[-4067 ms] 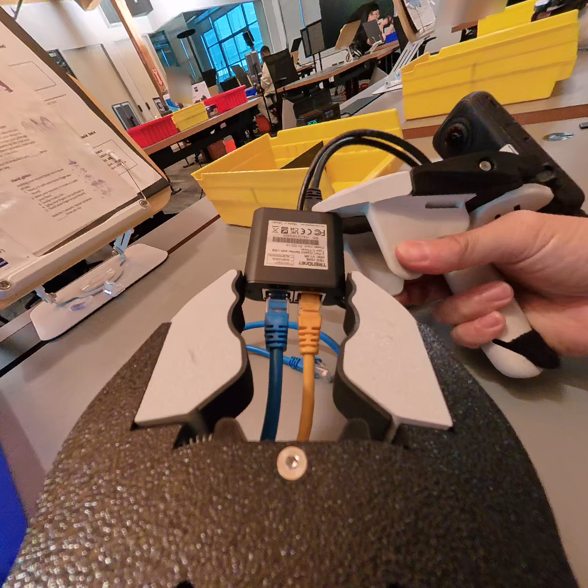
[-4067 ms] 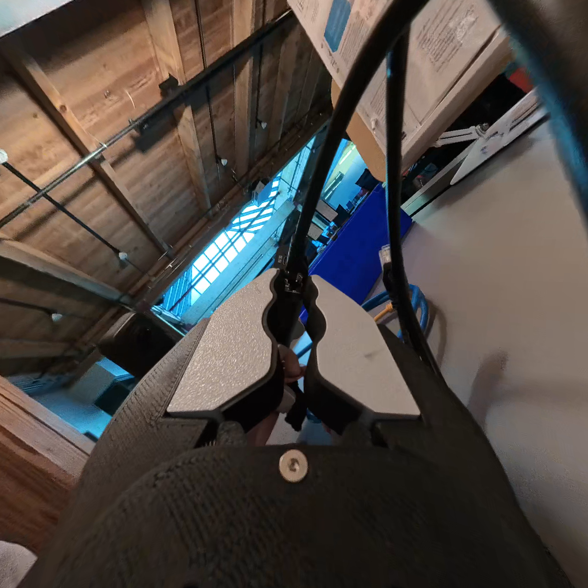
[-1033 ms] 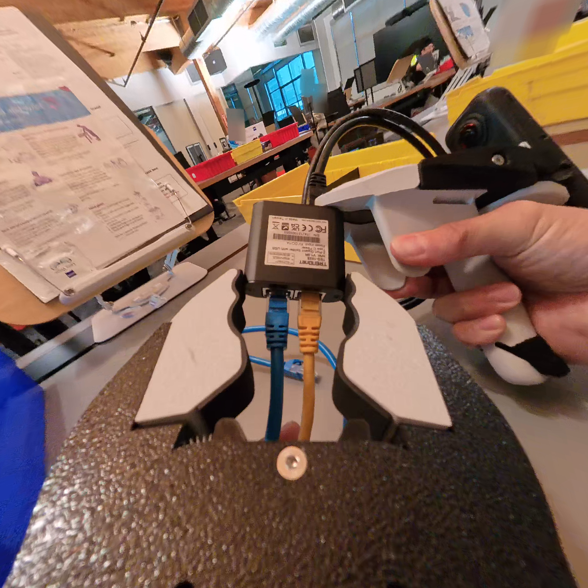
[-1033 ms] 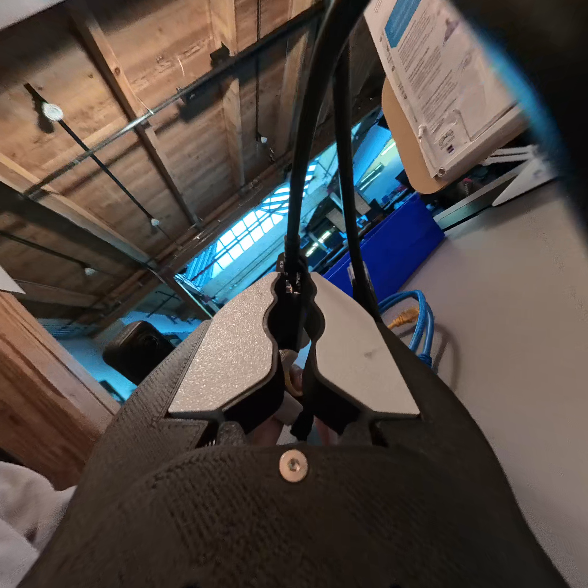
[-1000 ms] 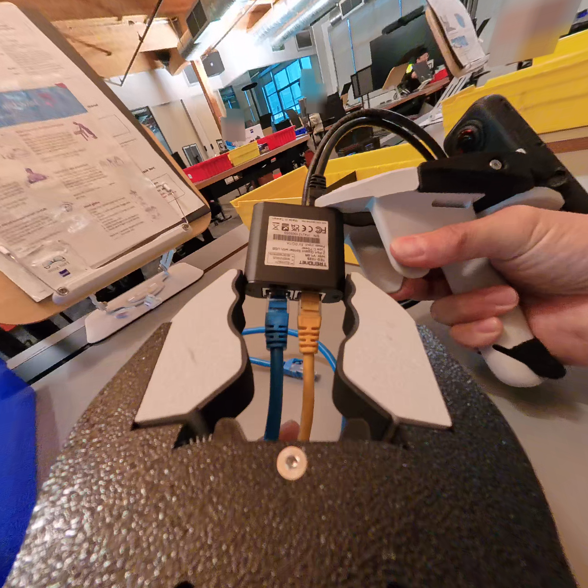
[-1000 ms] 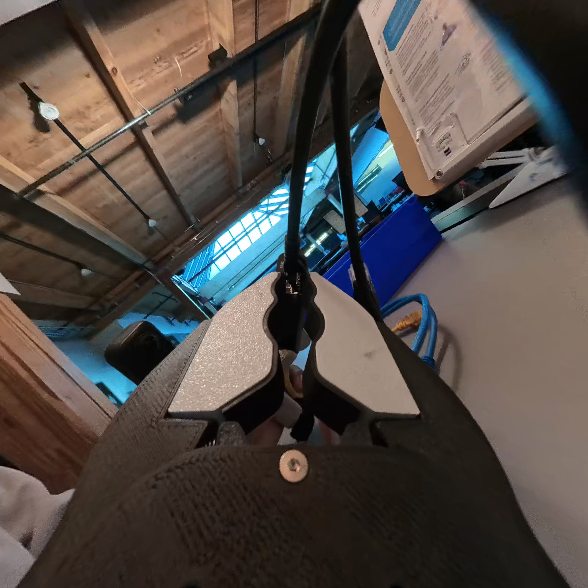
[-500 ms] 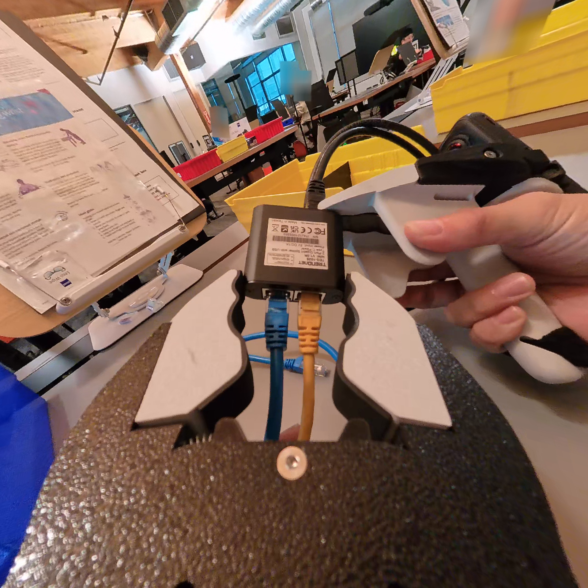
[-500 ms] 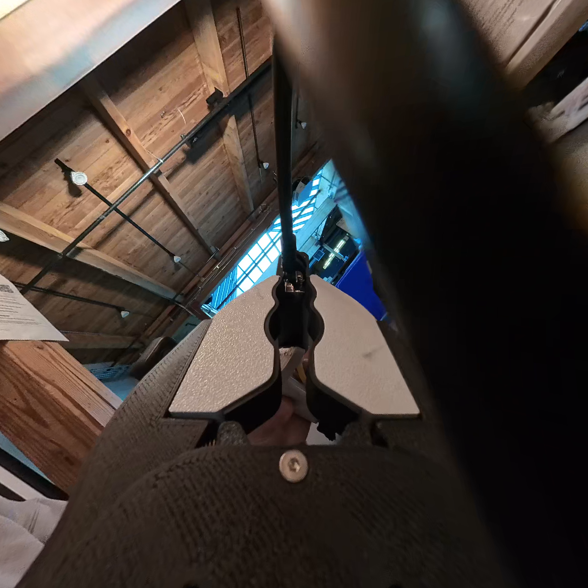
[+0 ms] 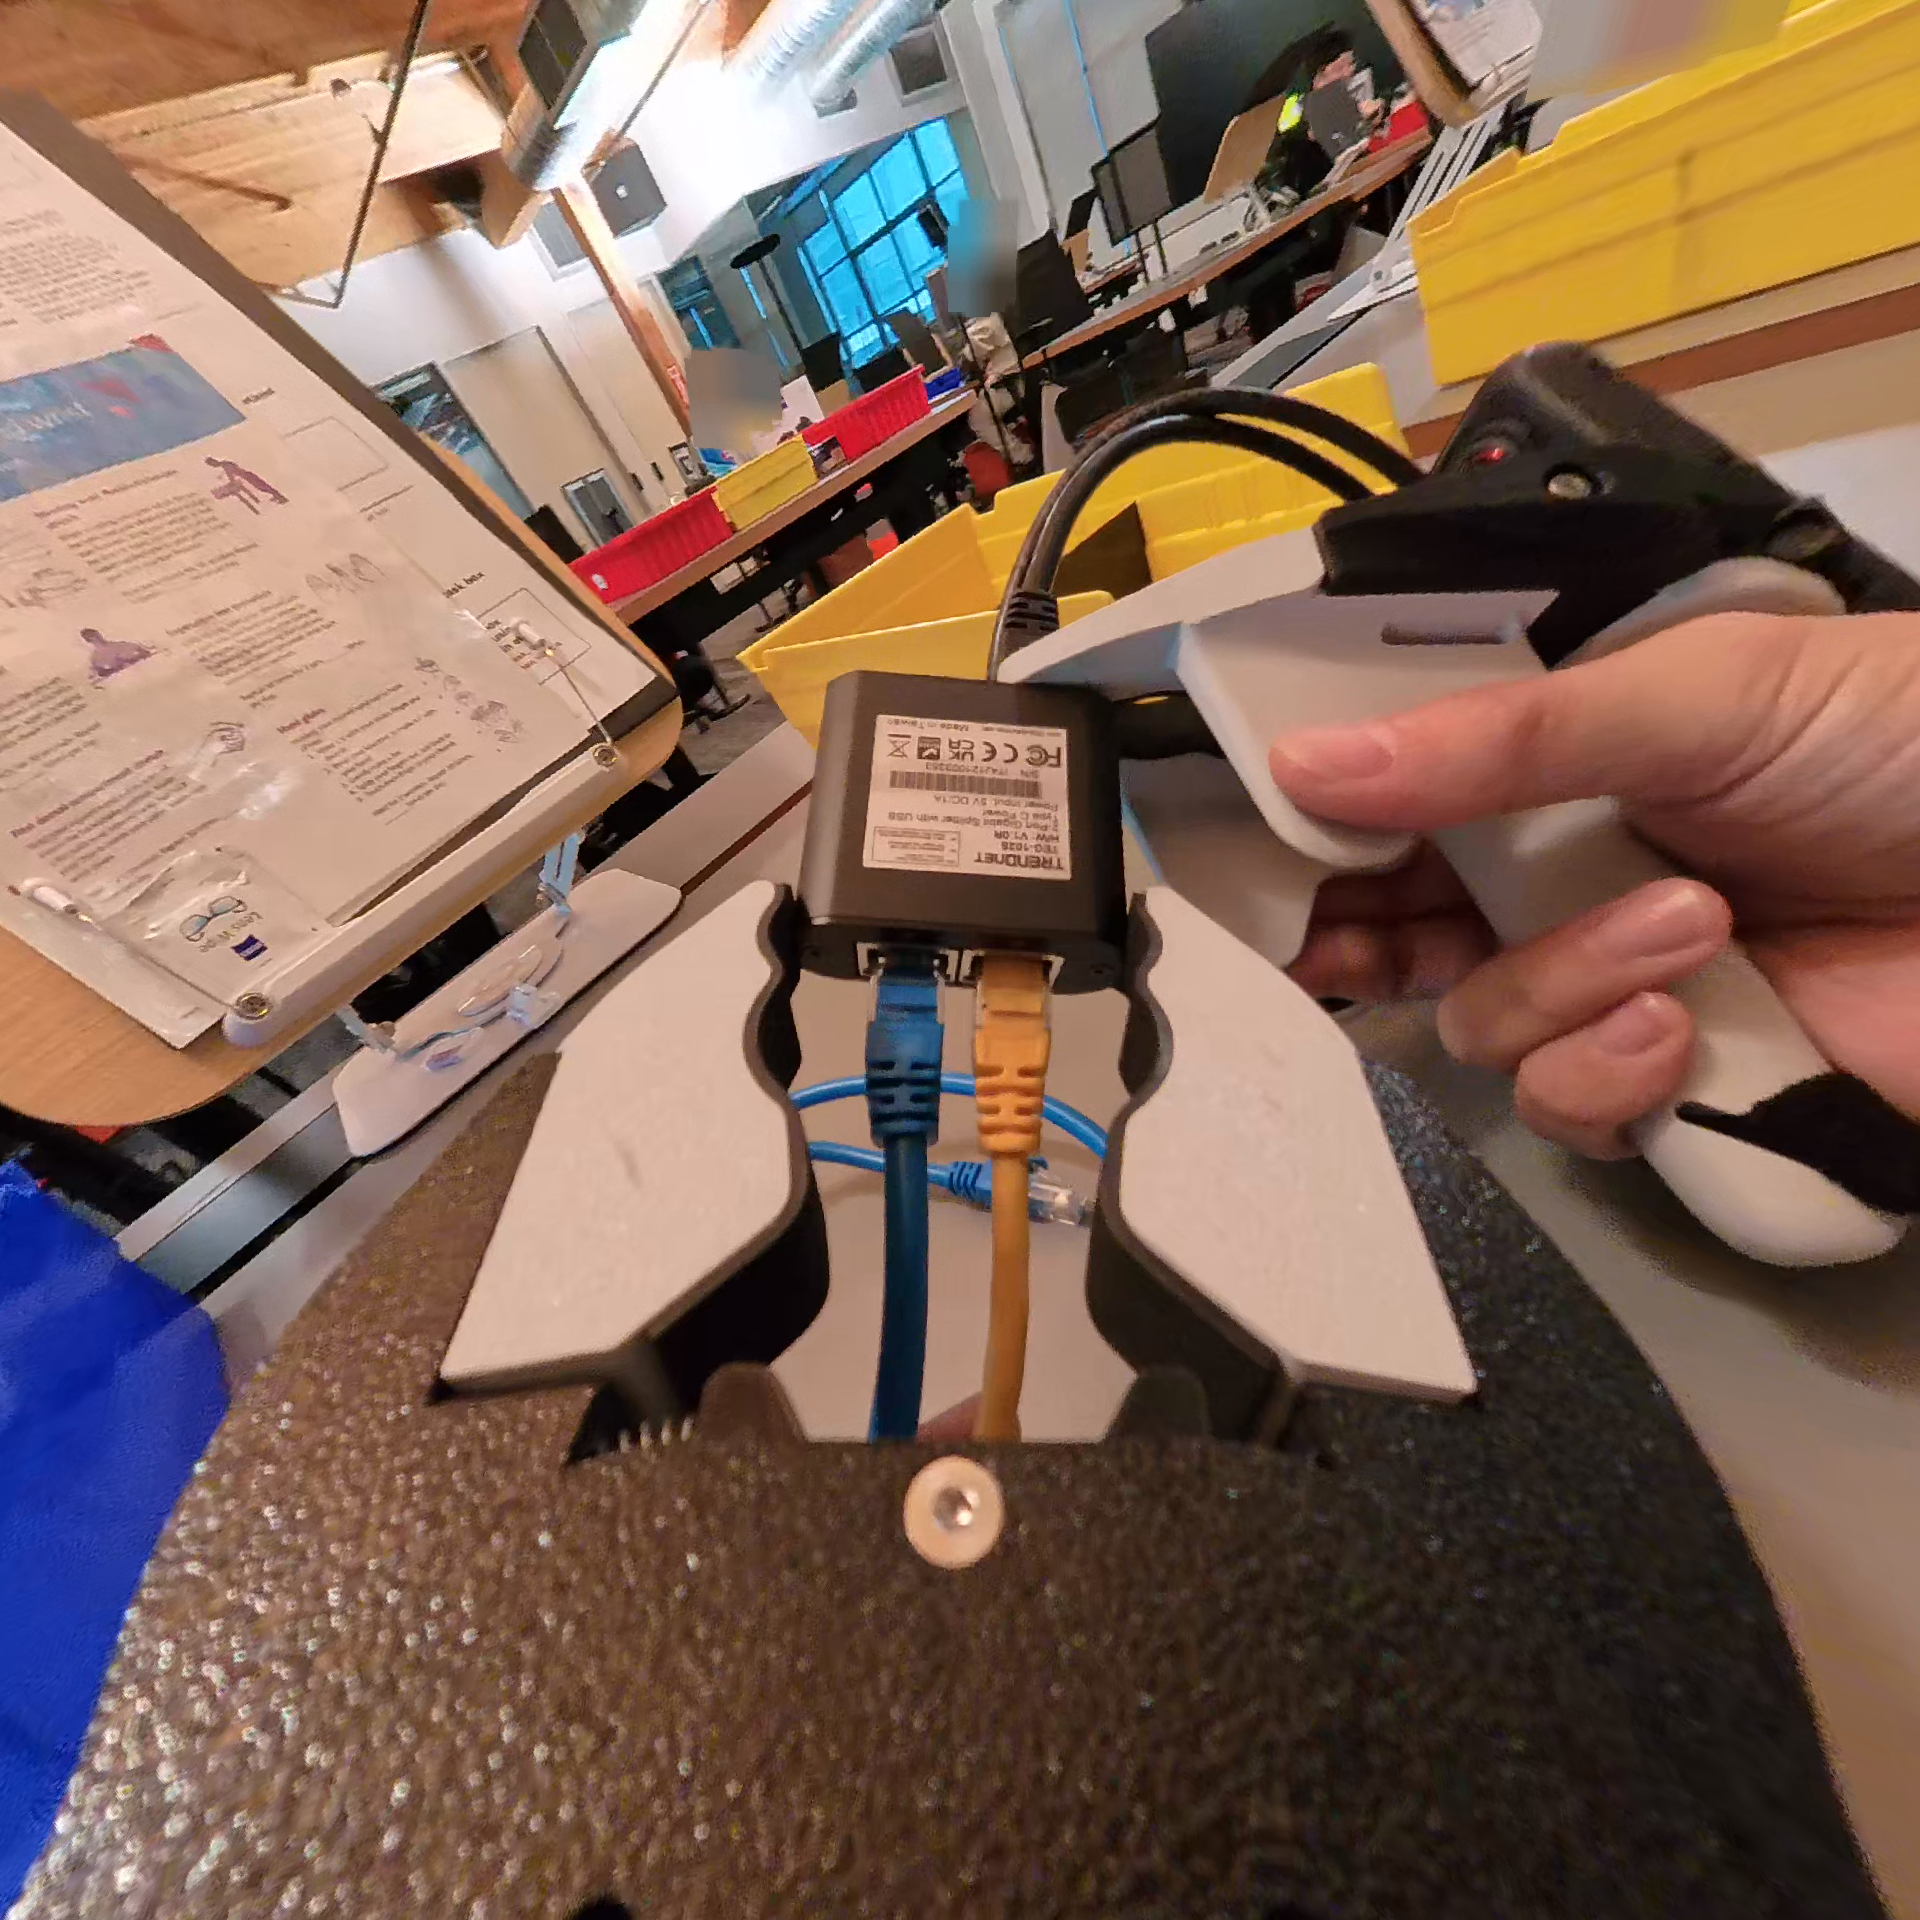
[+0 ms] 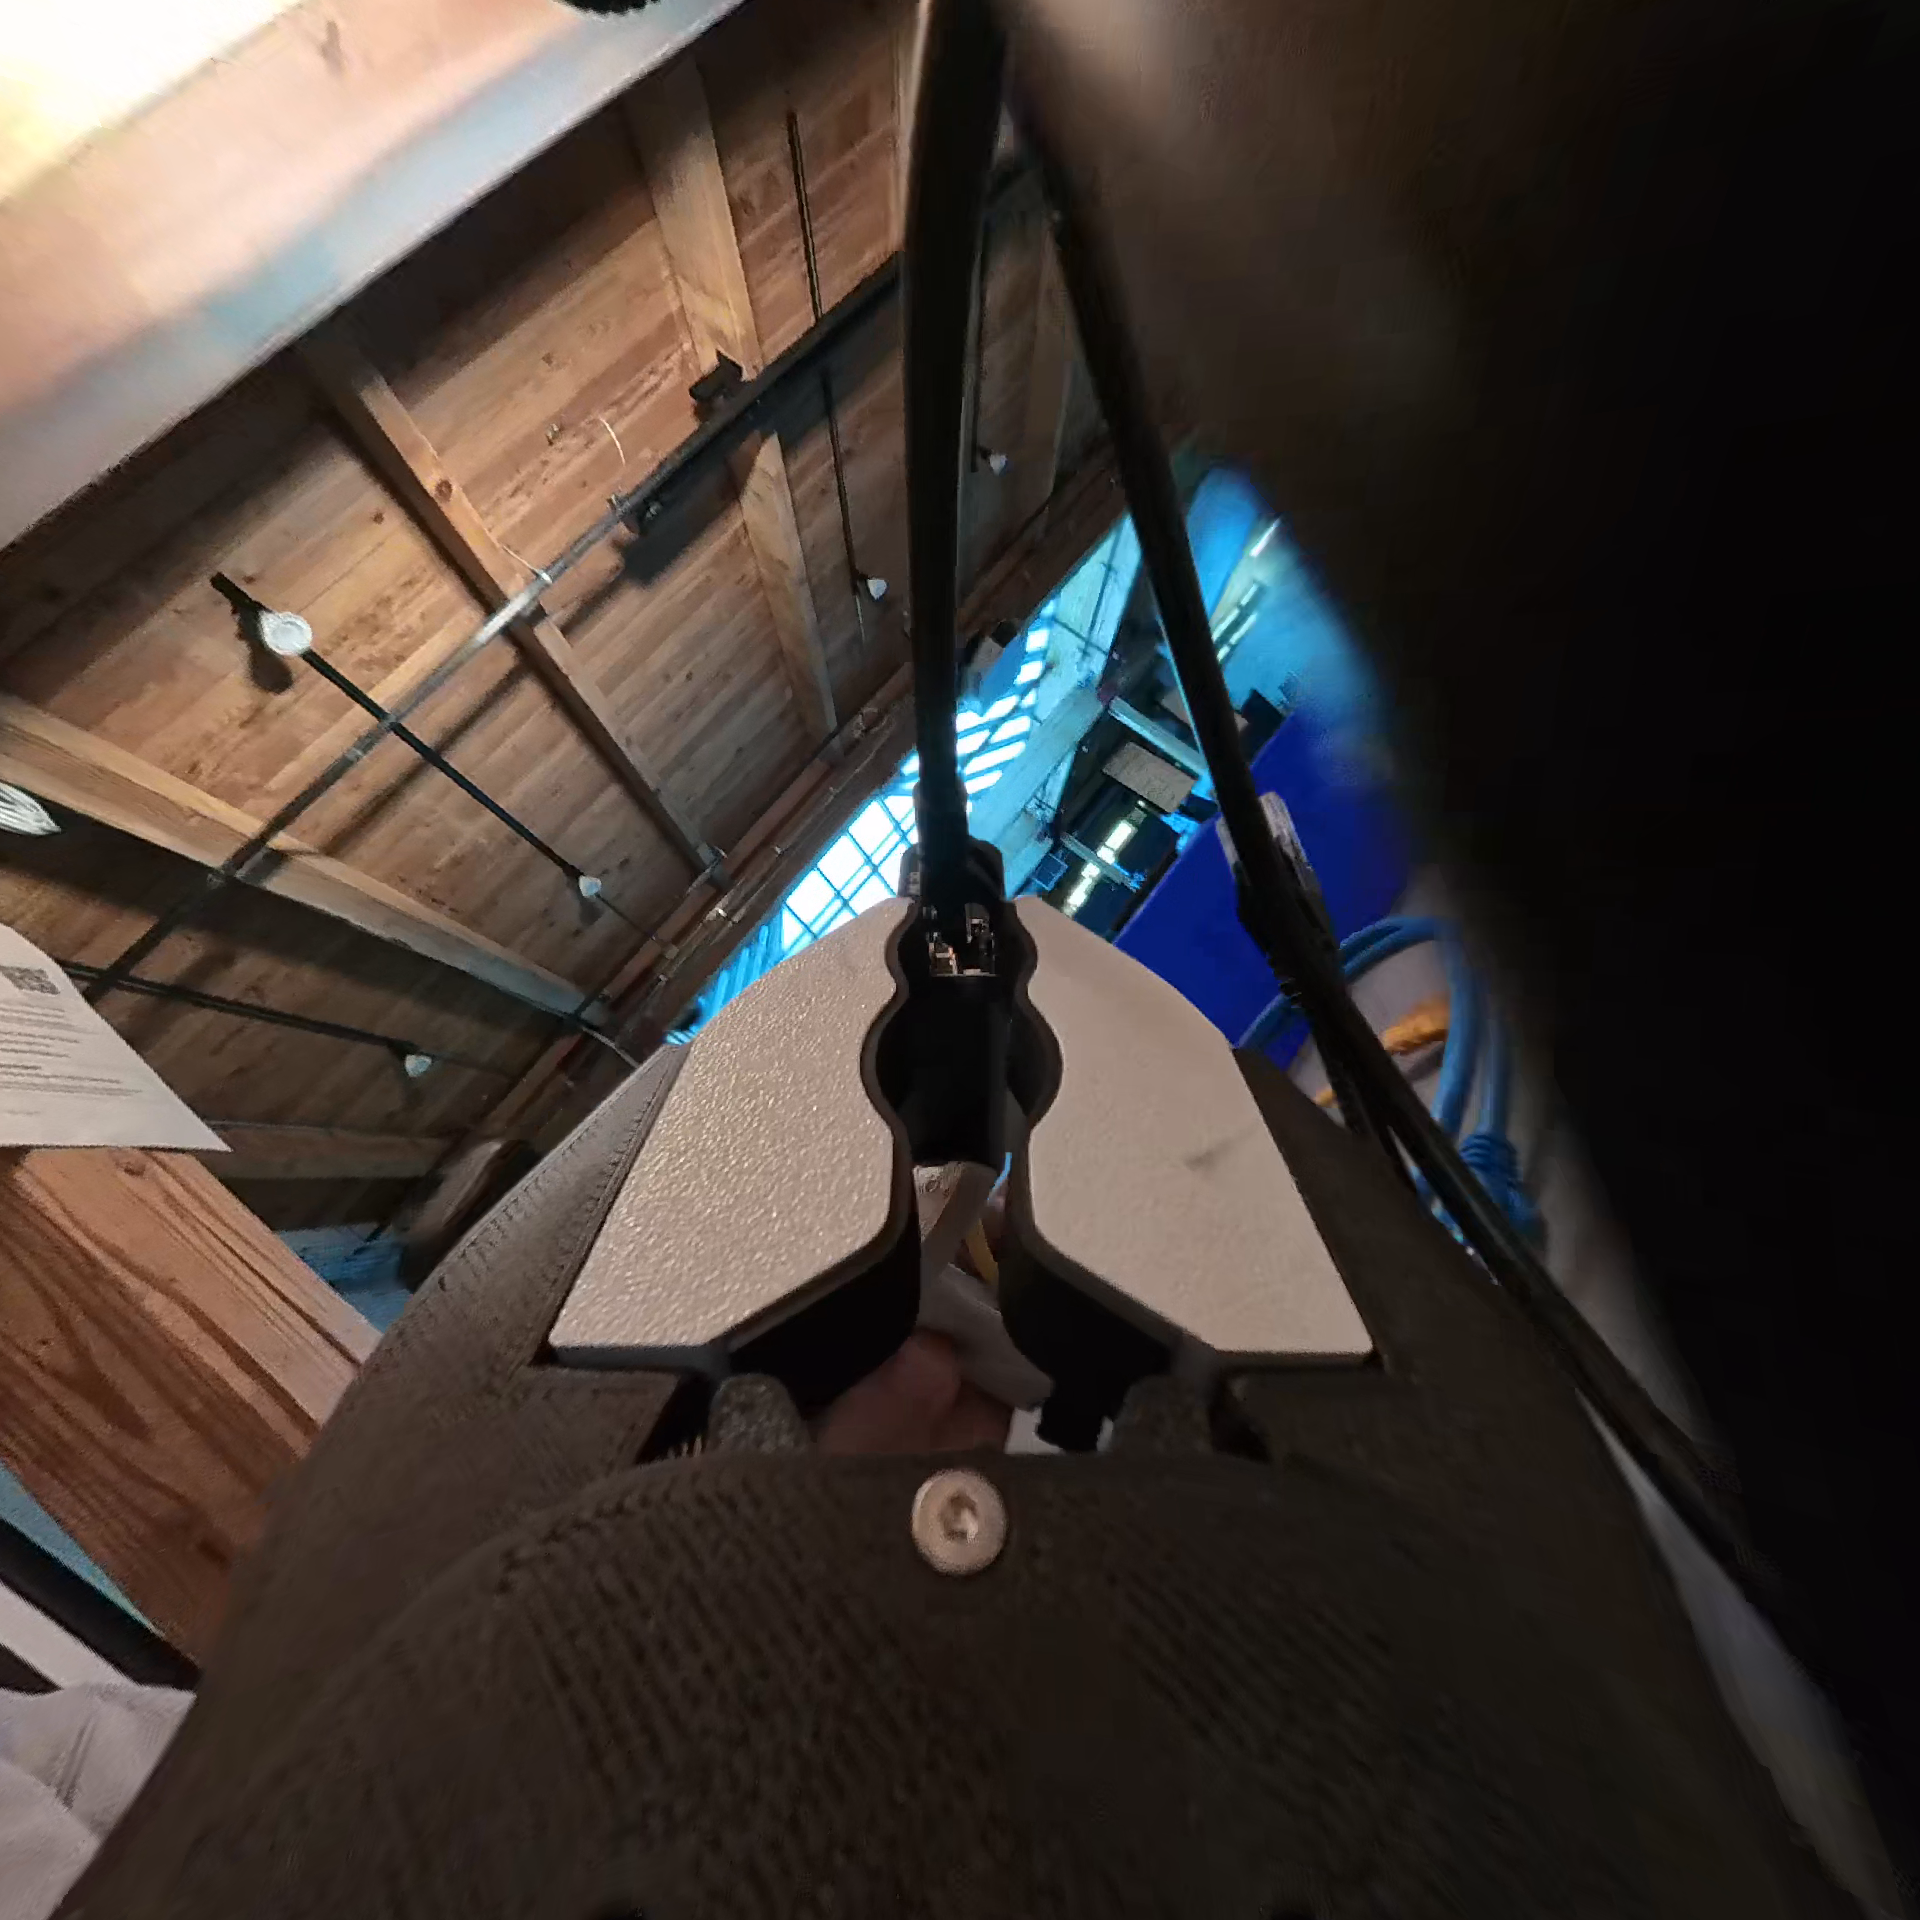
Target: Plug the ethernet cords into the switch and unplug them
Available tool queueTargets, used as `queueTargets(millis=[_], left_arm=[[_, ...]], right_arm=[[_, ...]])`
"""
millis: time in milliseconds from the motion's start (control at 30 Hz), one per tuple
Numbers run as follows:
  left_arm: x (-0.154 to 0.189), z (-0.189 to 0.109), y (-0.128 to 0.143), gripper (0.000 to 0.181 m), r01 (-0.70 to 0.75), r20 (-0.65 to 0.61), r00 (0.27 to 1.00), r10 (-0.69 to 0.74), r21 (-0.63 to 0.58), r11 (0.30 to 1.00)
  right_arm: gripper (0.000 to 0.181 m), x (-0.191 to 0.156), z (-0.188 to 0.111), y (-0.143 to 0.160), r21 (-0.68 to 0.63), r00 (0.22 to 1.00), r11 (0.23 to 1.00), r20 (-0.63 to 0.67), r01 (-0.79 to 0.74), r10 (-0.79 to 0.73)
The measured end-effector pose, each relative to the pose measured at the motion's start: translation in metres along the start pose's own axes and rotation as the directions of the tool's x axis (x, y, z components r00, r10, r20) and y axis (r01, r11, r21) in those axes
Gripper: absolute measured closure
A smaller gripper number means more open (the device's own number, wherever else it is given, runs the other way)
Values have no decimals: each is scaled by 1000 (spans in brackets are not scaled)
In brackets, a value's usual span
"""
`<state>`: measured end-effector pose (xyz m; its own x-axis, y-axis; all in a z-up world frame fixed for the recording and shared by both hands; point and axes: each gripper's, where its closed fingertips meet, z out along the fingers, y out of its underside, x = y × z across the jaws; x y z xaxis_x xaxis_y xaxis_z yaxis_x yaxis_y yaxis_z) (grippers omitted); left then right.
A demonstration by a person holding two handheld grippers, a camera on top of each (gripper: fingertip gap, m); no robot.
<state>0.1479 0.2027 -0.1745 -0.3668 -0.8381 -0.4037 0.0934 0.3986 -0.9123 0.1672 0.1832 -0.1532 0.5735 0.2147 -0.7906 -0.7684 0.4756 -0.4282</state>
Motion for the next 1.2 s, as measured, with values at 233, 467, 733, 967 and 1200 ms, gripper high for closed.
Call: queueTargets(millis=[233,467,733,967,1200], left_arm=[[0,1,-5,122,44,7,999,-44,10,999],[-1,1,-4,122,71,-7,997,-70,18,997],[0,0,-1,122,-23,-3,1000,23,-1,1000],[-2,0,0,122,-68,28,997,68,0,998],[-18,-6,-5,122,-81,115,990,78,25,996]], right_arm=[[169,-4,1,-4,-3,1000,1000,-7,-30,30],[169,-3,-2,-2,-54,999,998,-33,23,-25],[172,-1,-6,1,-88,996,992,-17,87,-88],[172,-1,-5,2,-134,984,975,-14,175,-178],[172,-22,-10,-20,-201,918,901,-12,386,-396]])
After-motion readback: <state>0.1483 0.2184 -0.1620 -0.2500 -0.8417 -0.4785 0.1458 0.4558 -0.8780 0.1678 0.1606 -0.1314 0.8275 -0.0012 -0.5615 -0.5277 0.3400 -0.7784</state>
